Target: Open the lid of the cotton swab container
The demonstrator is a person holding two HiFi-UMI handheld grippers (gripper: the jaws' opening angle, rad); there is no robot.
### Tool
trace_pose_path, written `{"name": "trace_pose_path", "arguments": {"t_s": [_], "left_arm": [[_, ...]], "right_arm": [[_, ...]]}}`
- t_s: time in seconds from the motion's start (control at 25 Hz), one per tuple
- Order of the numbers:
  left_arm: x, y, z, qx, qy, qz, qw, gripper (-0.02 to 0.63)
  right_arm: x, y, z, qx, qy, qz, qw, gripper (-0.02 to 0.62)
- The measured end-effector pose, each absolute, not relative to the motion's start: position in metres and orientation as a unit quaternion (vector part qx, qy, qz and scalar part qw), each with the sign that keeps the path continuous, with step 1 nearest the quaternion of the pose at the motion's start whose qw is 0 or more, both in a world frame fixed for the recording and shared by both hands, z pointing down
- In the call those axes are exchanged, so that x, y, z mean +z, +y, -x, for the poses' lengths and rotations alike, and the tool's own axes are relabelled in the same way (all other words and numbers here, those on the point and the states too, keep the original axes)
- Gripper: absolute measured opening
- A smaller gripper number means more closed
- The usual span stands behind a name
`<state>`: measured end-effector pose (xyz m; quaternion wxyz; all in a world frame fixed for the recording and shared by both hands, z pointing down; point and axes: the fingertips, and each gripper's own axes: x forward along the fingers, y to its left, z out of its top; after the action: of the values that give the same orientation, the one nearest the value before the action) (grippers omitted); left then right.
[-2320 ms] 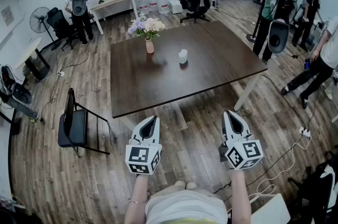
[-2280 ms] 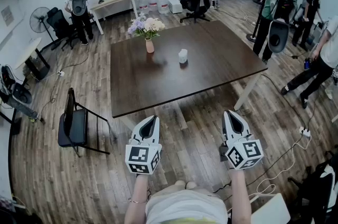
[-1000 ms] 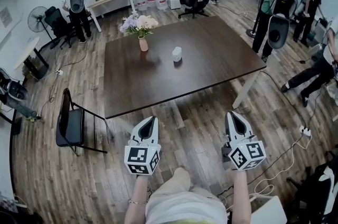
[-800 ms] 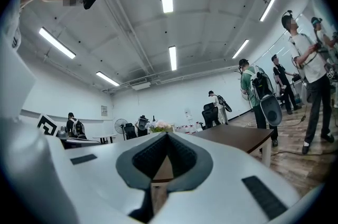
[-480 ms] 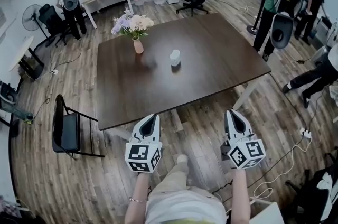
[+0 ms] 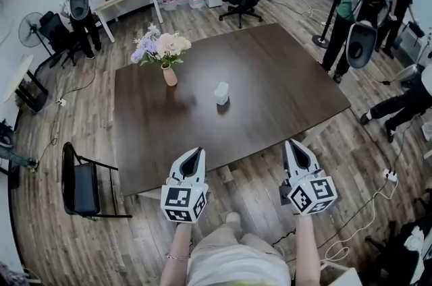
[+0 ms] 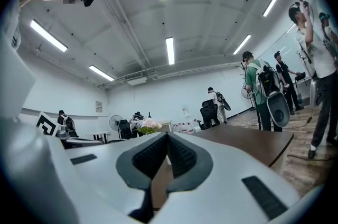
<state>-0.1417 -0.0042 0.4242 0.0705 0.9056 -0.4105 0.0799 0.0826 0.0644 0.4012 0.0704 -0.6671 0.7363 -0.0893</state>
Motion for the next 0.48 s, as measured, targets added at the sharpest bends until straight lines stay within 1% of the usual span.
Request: {"name": "trace_pose_path", "arguments": {"t_s": [0.24, 0.48], "left_arm": [[0.43, -0.037, 0.129, 0.092, -0.403, -0.909, 0.061, 0.023], [0.439, -0.06, 0.126, 0.099, -0.411, -0.903, 0.072, 0.023]], "right_arm": [[0.406, 0.031, -0.093, -0.087, 0.73, 0.675, 0.065, 0.021], [0.419, 0.006, -0.099, -0.102, 0.732, 0.671, 0.064, 0.021]]}}
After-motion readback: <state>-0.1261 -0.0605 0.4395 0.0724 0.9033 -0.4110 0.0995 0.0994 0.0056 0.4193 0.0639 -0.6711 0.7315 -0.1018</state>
